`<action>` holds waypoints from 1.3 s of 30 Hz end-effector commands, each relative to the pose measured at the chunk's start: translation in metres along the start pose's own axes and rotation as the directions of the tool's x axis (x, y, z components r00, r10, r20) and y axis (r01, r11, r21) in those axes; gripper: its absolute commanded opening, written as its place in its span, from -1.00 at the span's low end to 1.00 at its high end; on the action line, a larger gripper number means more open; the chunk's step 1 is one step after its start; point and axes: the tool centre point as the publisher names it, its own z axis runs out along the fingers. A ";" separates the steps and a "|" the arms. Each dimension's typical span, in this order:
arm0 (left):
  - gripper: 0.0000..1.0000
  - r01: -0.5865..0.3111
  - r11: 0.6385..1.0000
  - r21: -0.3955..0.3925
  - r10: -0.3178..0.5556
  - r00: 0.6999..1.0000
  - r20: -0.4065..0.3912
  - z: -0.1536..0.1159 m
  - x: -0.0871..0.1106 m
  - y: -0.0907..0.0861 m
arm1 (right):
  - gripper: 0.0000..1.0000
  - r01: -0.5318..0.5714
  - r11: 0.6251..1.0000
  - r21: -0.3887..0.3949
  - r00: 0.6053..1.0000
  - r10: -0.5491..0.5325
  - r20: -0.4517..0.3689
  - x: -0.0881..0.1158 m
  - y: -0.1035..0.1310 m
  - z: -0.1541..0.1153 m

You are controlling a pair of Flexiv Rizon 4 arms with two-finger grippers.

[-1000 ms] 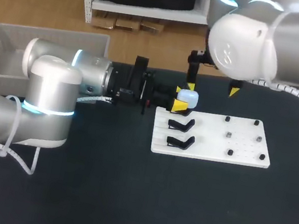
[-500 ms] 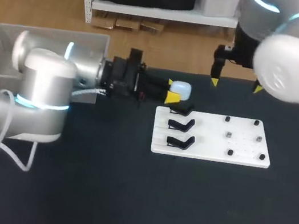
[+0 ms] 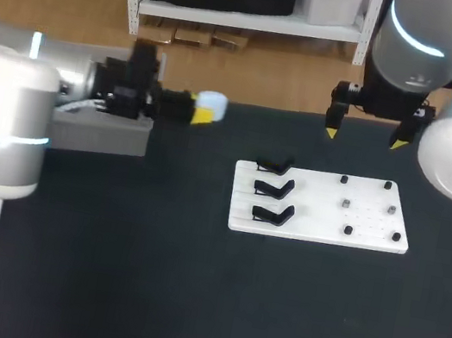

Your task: Pick up each earbud case from the left stands, insert the matching earbuds, close the lid, and place the case in the box.

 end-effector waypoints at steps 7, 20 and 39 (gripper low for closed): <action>-1.00 0.068 0.976 -0.208 -0.085 0.994 -0.075 -0.057 0.005 0.074 | 1.00 -0.003 1.000 0.001 0.999 0.003 0.052 0.004 -0.001 -0.001; -1.00 0.096 0.909 -0.406 -0.191 0.961 -0.200 -0.126 0.027 0.153 | 1.00 -0.003 1.000 0.001 0.999 0.003 0.052 0.004 -0.001 -0.001; 1.00 0.054 0.908 -0.415 -0.166 0.957 -0.237 -0.145 0.024 0.171 | 1.00 -0.003 1.000 0.001 0.999 0.003 0.052 0.004 -0.001 -0.001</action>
